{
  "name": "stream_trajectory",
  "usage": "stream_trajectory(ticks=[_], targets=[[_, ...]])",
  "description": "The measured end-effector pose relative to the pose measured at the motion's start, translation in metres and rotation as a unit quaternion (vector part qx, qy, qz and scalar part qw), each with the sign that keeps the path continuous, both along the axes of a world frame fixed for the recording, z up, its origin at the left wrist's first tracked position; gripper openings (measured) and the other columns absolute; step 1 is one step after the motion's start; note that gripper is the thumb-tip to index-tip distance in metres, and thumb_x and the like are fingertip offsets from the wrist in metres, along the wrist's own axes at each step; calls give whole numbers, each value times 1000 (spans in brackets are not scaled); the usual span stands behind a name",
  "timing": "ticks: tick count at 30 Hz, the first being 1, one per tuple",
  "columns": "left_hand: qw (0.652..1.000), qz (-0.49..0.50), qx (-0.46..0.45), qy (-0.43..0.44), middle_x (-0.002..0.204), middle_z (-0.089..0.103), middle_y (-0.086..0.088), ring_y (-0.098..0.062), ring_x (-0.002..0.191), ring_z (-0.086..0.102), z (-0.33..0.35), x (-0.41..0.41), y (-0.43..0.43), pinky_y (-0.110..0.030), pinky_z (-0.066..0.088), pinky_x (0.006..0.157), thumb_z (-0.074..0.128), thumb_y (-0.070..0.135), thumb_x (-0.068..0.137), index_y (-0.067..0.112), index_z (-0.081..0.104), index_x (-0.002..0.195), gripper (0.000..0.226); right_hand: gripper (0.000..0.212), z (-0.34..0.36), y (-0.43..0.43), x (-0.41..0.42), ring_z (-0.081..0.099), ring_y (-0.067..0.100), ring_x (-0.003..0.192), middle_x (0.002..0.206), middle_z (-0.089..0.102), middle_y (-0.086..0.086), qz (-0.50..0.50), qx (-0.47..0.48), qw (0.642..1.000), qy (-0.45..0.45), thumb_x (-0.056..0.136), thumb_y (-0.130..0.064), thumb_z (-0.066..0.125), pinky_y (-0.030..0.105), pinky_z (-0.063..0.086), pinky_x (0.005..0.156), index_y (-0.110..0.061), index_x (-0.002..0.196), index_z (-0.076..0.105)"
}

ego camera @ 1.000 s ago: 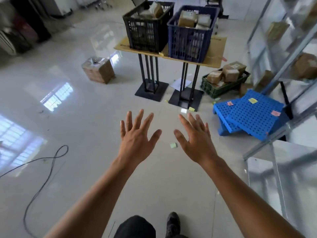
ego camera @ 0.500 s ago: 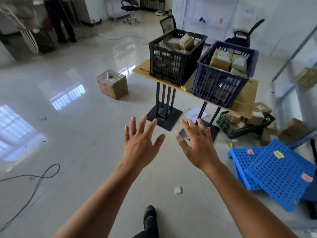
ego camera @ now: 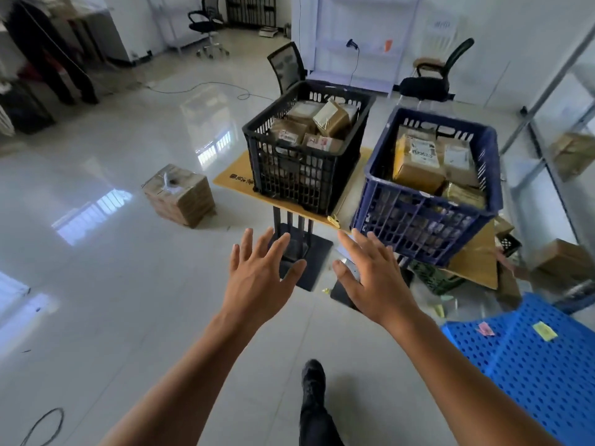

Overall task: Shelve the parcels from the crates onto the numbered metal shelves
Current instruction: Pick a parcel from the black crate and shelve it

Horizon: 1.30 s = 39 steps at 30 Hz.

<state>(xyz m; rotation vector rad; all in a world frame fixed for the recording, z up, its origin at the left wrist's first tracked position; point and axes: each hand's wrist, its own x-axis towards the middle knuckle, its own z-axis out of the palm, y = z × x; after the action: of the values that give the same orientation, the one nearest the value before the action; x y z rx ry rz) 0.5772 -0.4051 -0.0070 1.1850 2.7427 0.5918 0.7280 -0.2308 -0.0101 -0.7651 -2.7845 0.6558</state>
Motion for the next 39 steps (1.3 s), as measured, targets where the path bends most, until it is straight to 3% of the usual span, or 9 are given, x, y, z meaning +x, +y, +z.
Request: stream_trajectory(ticks=[4,19,23,30,35,39], targets=[[1000,13,-11,12,172,14,6,-24,158,-12,-6,-66,60,-53,-5,127,21,78,95,44,25,158,71,66,-8,63,-72,4,23,162,174,19,-2,18,-18,1000,18,103,-68,20,58,12,129,-42,164,18],[1000,-1,6,15,172,14,6,-25,158,-9,16,-282,236,-53,-5,126,11,84,88,45,26,157,81,69,13,238,-280,8,23,161,172,25,1,-3,-27,999,43,101,-64,29,51,22,128,-38,165,21],[999,-37,20,-2,171,14,6,-24,158,-9,8,-345,279,-54,-4,126,27,76,96,43,26,157,69,69,5,268,-330,13,24,160,170,27,5,-61,-17,996,55,102,-65,28,50,26,127,-36,164,24],[987,-143,14,-71,171,16,8,-22,159,-4,3,-425,361,-54,4,126,23,81,92,40,25,159,78,76,5,306,-381,13,27,160,172,23,7,-177,-16,984,32,98,-71,25,56,26,126,-35,165,21],[967,-220,-12,-129,171,15,6,-24,159,-2,-5,-440,417,-54,9,125,25,81,91,37,22,160,82,71,-1,321,-392,8,26,161,174,11,3,-251,-30,967,39,102,-63,35,50,20,126,-49,162,-1],[946,-259,1,-194,168,24,4,-19,156,9,-11,-437,457,-48,15,124,34,73,97,33,26,159,75,76,-12,340,-391,-1,21,161,174,6,-3,-285,-41,958,10,100,-68,35,47,13,127,-40,165,5]])
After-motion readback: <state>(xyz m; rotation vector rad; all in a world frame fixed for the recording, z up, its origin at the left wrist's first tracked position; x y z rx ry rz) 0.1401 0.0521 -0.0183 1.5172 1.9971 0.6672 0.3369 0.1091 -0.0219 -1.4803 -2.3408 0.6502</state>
